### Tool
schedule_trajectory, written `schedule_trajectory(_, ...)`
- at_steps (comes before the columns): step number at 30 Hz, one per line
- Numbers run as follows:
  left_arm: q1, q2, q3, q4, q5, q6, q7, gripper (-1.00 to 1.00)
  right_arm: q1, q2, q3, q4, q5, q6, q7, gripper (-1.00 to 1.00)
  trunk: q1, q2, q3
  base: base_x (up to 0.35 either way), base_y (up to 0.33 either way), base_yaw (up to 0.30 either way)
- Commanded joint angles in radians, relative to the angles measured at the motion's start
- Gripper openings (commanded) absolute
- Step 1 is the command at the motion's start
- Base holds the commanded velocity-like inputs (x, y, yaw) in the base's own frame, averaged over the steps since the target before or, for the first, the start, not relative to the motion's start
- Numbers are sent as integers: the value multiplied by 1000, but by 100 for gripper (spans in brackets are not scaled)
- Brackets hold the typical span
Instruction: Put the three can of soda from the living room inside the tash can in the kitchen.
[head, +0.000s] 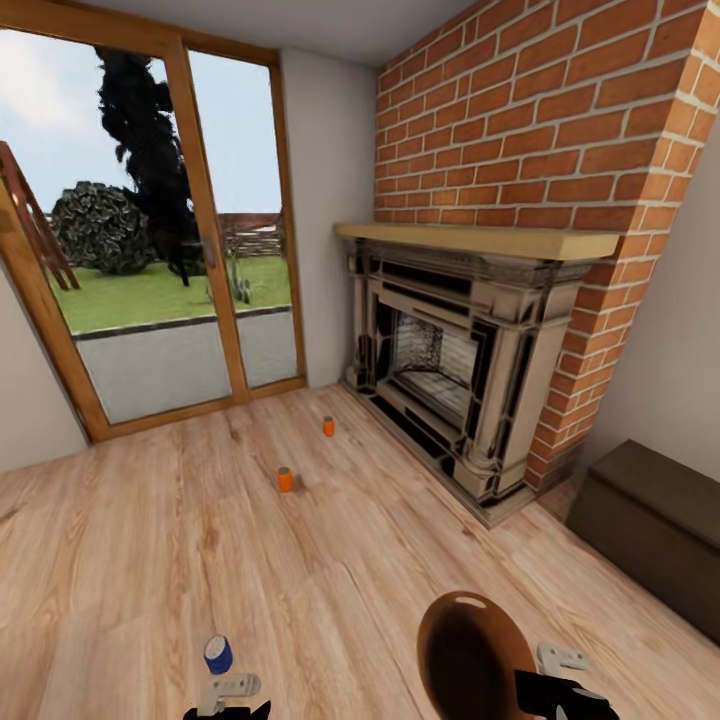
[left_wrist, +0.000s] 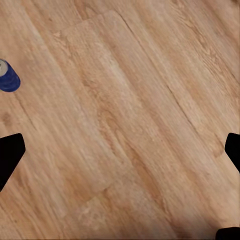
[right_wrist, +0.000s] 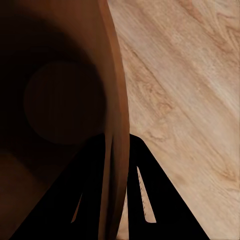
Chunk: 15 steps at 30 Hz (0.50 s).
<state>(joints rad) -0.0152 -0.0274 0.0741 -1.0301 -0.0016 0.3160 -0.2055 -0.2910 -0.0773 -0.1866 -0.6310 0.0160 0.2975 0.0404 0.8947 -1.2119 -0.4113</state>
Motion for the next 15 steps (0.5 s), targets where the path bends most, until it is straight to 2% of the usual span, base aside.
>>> schedule_trajectory(1, 0, 0, 0, 0, 0, 0, 0, 100, 0, 0, 0, -1, -7, 0, 7, -100, 0, 0, 0, 304, 164, 0)
schedule_trajectory(15, 0, 0, 0, 1, 0, 0, 0, 100, 0, 0, 0, -1, -7, 0, 7, -100, 0, 0, 0, 304, 167, 0)
